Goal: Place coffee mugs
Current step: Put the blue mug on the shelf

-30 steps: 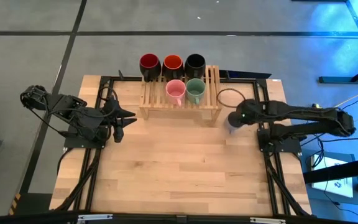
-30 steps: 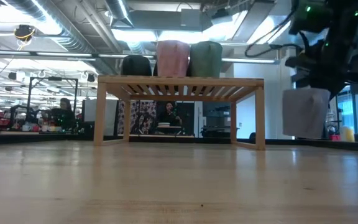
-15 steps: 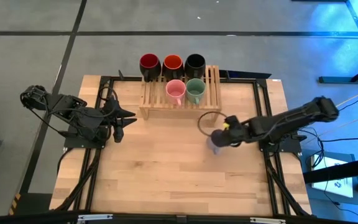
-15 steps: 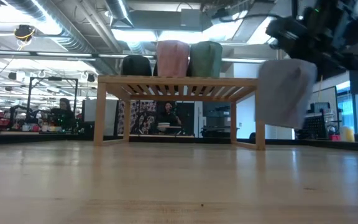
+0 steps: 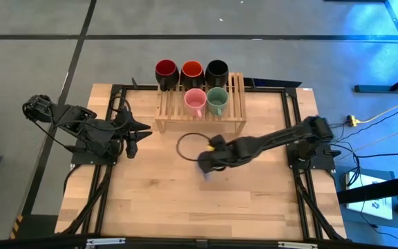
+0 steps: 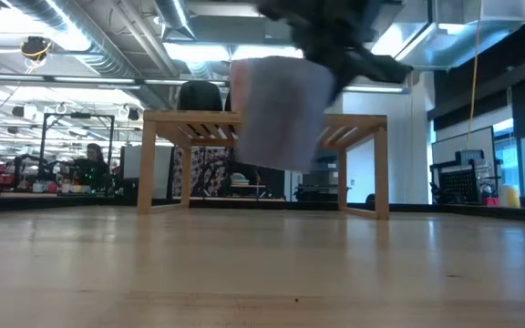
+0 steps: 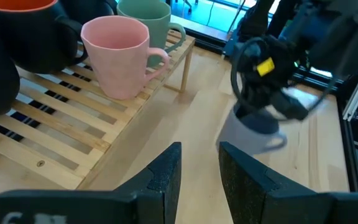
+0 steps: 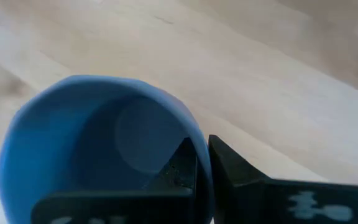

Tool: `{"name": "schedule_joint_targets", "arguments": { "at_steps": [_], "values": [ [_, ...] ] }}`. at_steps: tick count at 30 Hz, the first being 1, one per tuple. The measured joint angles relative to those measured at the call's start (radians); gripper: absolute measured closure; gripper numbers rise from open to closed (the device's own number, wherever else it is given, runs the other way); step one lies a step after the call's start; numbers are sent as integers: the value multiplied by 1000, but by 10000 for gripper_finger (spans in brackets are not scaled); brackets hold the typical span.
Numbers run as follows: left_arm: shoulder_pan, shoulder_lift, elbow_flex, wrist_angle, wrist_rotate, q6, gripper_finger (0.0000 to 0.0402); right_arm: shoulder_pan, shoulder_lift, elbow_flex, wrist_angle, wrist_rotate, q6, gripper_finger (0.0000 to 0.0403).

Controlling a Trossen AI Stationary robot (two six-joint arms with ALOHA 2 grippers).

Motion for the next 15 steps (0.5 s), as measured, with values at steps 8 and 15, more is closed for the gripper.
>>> {"name": "schedule_joint_targets", "arguments": {
  "at_steps": [8, 15],
  "values": [
    [0, 3, 0, 0, 0, -1, 299, -3, 236, 280, -70, -67, 2, 402],
    [0, 7, 0, -1, 29, -1, 299, -11, 333, 327, -77, -111, 46, 397]
  ]
}}
